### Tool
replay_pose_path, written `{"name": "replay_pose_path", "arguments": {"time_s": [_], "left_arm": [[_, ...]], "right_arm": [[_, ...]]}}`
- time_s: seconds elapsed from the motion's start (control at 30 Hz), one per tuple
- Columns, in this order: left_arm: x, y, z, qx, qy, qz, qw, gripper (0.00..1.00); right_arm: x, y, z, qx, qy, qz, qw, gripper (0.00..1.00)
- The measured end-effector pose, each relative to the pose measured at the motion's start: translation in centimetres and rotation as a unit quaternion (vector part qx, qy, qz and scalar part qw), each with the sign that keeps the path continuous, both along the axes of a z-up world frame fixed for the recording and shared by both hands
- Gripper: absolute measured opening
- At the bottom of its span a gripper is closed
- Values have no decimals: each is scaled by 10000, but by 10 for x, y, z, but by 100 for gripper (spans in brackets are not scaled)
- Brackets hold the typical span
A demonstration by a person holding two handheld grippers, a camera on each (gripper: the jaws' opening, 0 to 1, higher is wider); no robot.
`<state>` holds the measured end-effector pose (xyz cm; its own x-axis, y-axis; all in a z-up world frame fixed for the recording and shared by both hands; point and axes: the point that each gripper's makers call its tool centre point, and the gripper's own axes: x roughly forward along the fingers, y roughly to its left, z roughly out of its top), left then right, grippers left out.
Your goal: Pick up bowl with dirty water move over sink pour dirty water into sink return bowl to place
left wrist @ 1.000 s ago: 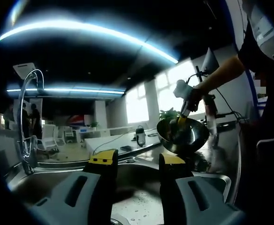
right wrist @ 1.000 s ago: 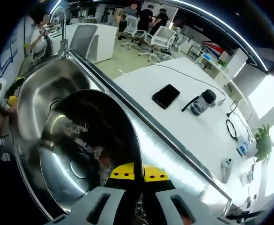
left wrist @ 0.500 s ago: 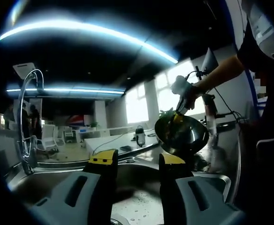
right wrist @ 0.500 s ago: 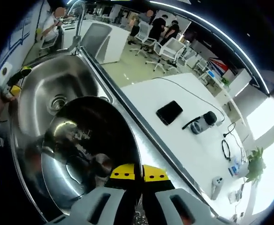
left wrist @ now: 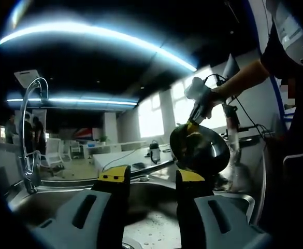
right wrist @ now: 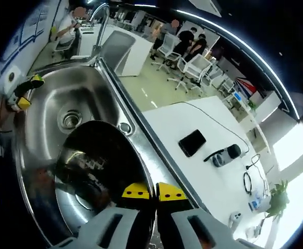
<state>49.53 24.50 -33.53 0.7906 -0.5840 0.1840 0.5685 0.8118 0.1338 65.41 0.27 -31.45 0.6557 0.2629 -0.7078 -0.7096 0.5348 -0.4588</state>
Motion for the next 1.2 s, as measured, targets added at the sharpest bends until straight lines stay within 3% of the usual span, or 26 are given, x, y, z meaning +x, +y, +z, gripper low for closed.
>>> {"name": "replay_pose_path", "arguments": {"time_s": [0.43,0.77,1.2], "left_arm": [[-2,0,3,-57,-50,-53,10000,34],[-2,0,3,-62,-71,-47,9999,34],[-3,0,4,-48,-110,-65,9999,34]], "right_arm": [[-2,8,7,102,11,9,9999,0],[1,29,26,-127,-560,326,9978,0],[5,57,41,42,-616,272,9977,0]]}}
